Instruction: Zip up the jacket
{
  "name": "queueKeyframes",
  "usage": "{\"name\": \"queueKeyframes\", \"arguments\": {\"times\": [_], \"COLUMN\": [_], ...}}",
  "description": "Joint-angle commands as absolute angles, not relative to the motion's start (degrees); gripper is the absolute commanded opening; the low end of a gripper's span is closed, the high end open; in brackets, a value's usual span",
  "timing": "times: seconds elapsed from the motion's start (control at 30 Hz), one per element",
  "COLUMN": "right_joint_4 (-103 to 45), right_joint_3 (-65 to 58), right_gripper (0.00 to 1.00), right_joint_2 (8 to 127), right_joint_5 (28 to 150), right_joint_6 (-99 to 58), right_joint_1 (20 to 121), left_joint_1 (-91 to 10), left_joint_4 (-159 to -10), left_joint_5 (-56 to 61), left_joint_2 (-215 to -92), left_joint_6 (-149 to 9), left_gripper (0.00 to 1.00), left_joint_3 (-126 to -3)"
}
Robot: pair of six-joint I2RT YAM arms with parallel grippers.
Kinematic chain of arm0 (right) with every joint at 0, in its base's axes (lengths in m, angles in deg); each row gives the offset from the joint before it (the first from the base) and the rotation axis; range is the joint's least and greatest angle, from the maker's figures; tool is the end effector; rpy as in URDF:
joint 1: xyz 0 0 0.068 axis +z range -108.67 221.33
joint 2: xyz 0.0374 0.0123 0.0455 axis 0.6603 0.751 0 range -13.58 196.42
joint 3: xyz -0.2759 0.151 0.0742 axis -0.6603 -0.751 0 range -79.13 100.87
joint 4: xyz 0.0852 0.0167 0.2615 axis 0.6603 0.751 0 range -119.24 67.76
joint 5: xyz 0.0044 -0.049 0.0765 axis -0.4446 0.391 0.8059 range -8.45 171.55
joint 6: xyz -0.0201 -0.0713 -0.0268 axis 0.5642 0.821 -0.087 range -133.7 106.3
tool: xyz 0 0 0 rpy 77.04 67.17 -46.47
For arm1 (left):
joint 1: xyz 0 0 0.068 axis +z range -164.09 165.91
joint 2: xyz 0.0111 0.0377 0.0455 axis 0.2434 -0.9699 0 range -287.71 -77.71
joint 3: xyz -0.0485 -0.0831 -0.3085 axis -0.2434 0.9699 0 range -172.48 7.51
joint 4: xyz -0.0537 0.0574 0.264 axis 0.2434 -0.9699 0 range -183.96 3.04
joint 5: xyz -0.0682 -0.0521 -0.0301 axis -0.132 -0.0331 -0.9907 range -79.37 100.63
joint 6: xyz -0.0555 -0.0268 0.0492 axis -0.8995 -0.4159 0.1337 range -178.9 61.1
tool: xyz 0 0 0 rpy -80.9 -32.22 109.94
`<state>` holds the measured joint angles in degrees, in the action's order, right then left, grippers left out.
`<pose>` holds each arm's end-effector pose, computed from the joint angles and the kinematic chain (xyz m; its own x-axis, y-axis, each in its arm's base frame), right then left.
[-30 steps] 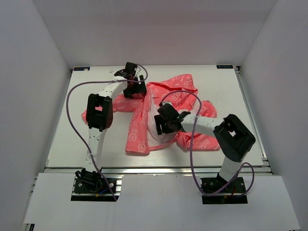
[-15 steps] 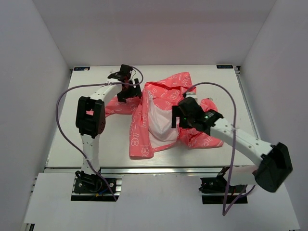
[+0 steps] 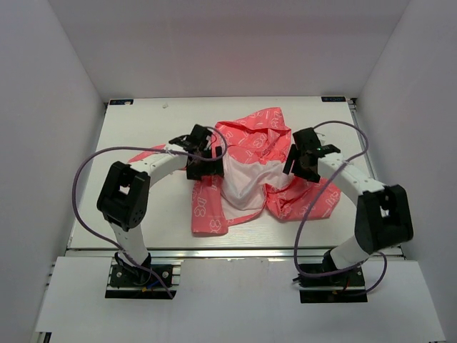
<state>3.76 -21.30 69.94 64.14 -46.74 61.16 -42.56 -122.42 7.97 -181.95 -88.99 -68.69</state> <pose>0.3047 0.0885 0.2503 -0.7706 0.2750 -0.5749 0.2893 0.9547 0.0690 0.3663 -0.2024 0.2236 -0.9285 -0.0661 -0.3653 0.0335 0.9651 -0.2597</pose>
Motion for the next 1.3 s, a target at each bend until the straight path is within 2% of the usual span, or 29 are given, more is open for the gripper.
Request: {"name": "queueKeyframes", "arguments": {"times": [0.0, 0.07, 0.1, 0.13, 0.17, 0.27, 0.37, 0.4, 0.5, 0.53, 0.6, 0.73, 0.77, 0.87, 0.93, 1.03, 1.17, 1.23, 1.27], "right_joint_4": [-0.14, -1.72, -1.55, -1.12, 0.11, 0.56, -2.77, -3.3, -0.6, -0.15, 0.12, 1.17, 1.35, 0.48, -0.4, -0.06, -3.74, -6.38, -6.91], "right_joint_3": [-14.98, -14.0, -13.39, -12.25, -11.72, -10.92, -12.41, -12.5, -10.84, -10.66, -11.62, -15.4, -16.45, -18.04, -18.92, -18.92, -22.08, -25.31, -26.55], "right_gripper": [0.78, 0.69, 0.52, 0.43, 0.25, 0.12, 0.09, 0.0, 0.0, 0.0, 0.0, 0.0, 0.0, 0.0, 0.0, 0.0, 0.34, 0.49, 0.69], "right_joint_2": [75.52, 79.73, 80.97, 82.29, 84.13, 83.98, 79.33, 77.92, 72.82, 70.03, 67.03, 62.88, 63.4, 67.61, 72.44, 77.38, 73.62, 66.77, 63.96], "right_joint_5": [64.5, 63.63, 63.1, 62.48, 61.35, 60.98, 62.99, 63.18, 69.13, 75.42, 80.21, 81.11, 84.07, 93.49, 89.58, 87.17, 87.35, 87.44, 87.61], "right_joint_6": [-44.64, -43.85, -44.11, -44.28, -44.55, -43.07, -37.8, -35.17, -28.49, -23.07, -18.03, -6.86, -4.67, -3.07, -4.55, -8.68, -13.26, -15.8, -16.68], "right_joint_1": [60.4, 60.05, 59.61, 59.35, 59.0, 58.99, 58.99, 58.91, 59.17, 60.21, 63.11, 79.7, 86.26, 95.51, 100.62, 102.41, 102.76, 103.64, 103.73], "left_joint_1": [-41.51, -41.6, -41.6, -41.51, -41.51, -41.51, -41.6, -41.51, -41.51, -41.6, -41.51, -41.6, -41.6, -41.51, -41.51, -41.51, -41.51, -41.51, -41.51], "left_joint_4": [-118.34, -117.63, -117.46, -117.46, -117.8, -118.51, -117.02, -116.76, -118.24, -118.33, -118.25, -120.08, -120.53, -121.85, -122.82, -124.31, -124.4, -124.49, -124.75], "left_joint_5": [4.74, 4.91, 4.83, 5.09, 5.79, 7.11, 5.62, 5.18, 5.35, 5.62, 5.27, 4.39, 4.82, 5.87, 6.58, 8.52, 8.87, 9.13, 9.39], "left_joint_2": [-179.83, -180.01, -180.27, -180.88, -181.32, -182.56, -182.3, -182.21, -182.82, -182.74, -182.3, -182.56, -182.56, -181.86, -180.89, -180.27, -180.1, -180.18, -180.27], "left_joint_6": [-90.37, -90.37, -90.02, -89.84, -89.75, -89.75, -89.84, -89.84, -89.67, -89.67, -89.75, -90.02, -90.36, -90.8, -91.24, -91.95, -92.04, -92.04, -92.04], "left_gripper": [0.98, 0.98, 0.98, 0.98, 0.98, 0.98, 0.98, 0.98, 0.98, 0.98, 0.98, 0.98, 0.98, 0.98, 0.98, 0.98, 0.98, 0.98, 0.98], "left_joint_3": [-63.78, -61.93, -60.35, -59.73, -58.85, -57.88, -56.39, -56.12, -57.08, -57.61, -57.7, -59.72, -60.42, -60.43, -60.34, -60.43, -60.07, -60.07, -60.25]}}
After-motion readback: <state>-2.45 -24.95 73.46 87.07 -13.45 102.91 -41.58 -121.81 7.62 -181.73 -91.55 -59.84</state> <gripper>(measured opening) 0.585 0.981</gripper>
